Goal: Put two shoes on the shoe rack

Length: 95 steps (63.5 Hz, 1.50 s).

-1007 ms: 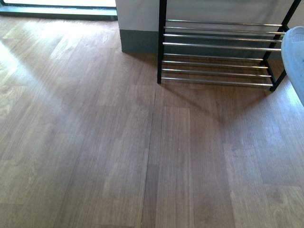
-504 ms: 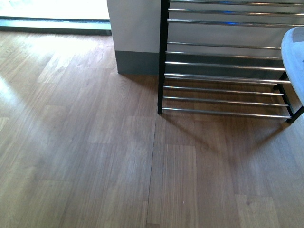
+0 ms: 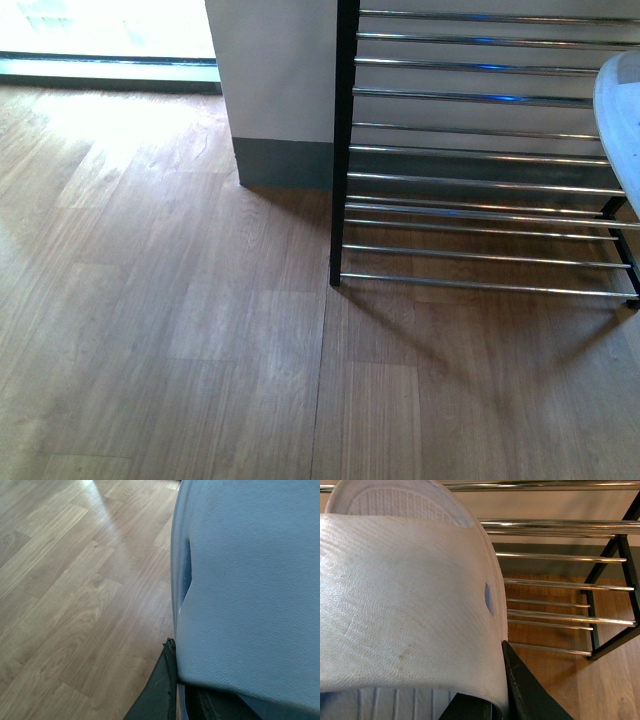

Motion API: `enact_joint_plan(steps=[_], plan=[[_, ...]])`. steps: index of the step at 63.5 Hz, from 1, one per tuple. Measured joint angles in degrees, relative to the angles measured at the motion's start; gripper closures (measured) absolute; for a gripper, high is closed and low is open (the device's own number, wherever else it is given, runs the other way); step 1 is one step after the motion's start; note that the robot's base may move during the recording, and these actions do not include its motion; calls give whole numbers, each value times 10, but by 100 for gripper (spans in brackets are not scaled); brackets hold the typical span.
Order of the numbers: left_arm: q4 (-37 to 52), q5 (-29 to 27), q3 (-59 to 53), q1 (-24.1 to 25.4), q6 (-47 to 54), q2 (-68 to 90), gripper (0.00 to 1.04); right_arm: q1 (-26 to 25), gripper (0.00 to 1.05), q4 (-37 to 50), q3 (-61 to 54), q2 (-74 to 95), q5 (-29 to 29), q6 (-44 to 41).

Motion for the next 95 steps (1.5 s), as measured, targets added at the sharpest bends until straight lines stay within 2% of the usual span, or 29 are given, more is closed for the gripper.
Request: enact_joint_plan(steps=[95], plan=[[0, 0, -2, 0, 0, 0, 103, 0, 103, 0, -2, 0, 2, 0]])
